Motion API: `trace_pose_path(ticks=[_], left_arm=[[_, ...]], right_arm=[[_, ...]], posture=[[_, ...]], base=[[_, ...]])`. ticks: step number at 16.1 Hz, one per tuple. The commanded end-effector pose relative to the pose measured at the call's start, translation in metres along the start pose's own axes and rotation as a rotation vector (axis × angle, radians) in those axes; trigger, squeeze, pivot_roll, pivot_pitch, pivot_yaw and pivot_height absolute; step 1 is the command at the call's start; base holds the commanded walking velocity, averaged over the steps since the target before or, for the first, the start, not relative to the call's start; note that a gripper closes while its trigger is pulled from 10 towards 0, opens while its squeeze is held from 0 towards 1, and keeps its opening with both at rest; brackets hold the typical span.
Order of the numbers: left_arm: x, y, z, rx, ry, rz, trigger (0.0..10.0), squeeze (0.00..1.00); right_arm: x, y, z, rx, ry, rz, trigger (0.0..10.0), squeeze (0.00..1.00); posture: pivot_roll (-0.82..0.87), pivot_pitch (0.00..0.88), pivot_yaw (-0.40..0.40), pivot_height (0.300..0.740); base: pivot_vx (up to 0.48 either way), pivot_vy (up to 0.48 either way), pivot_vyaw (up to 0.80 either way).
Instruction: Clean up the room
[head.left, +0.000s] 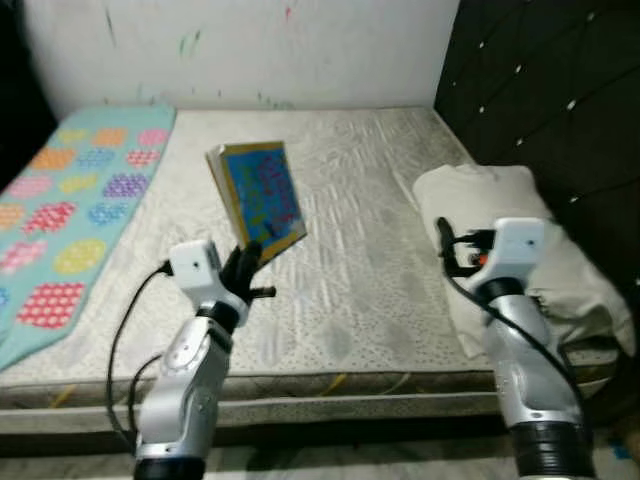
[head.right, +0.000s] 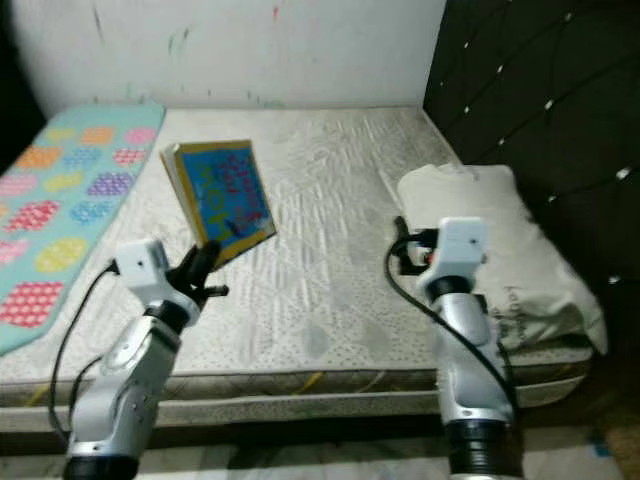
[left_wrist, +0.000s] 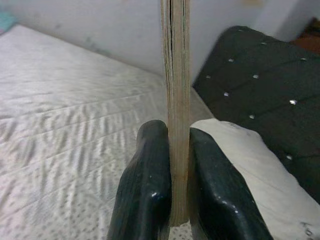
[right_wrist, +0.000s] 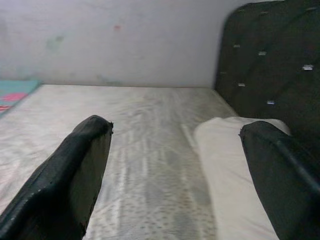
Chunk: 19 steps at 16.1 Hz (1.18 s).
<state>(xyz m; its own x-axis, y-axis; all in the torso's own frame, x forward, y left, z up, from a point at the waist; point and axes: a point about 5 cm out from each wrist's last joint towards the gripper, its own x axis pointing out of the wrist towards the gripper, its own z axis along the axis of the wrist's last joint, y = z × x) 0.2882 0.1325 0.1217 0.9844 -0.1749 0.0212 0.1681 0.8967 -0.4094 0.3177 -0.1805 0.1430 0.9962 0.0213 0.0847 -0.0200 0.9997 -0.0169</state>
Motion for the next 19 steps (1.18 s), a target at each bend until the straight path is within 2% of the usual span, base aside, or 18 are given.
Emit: trace_pose_path(ticks=[1,4,10,17,19], left_arm=[[0.001,-0.003,0.012,0.009,-0.073,-0.017,10.0,0.00],[0.000,-0.003,0.015,-0.008,-0.091,-0.041,10.0,0.00],[-0.002,-0.006,0.016,-0.012,-0.102,-0.068,10.0,0.00],[-0.006,0.003,0.018,0.008,-0.104,-0.046,10.0,0.00],[-0.005,0.005,0.013,0.004,-0.073,0.001,10.0,0.00]], right_arm=[[0.001,0.000,0.004,-0.011,-0.014,0.010,10.0,0.00],[0.001,0.000,0.004,-0.015,-0.015,0.011,10.0,0.00],[0.001,-0.001,0.005,-0.018,-0.021,0.017,10.0,0.00],[-0.019,0.001,-0.009,-0.022,0.019,0.044,10.0,0.00],[-0.022,-0.002,-0.010,-0.027,0.028,0.034,10.0,0.00]], posture=[[-0.07,0.000,0.028,0.740],[-0.08,0.000,0.026,0.740],[-0.08,0.000,0.022,0.740],[-0.07,0.000,0.020,0.740],[-0.07,0.000,0.020,0.740]], base=[[0.000,0.000,0.00],[0.000,0.000,0.00],[0.341,0.000,0.00],[0.375,0.000,0.00],[0.000,0.000,0.00]])
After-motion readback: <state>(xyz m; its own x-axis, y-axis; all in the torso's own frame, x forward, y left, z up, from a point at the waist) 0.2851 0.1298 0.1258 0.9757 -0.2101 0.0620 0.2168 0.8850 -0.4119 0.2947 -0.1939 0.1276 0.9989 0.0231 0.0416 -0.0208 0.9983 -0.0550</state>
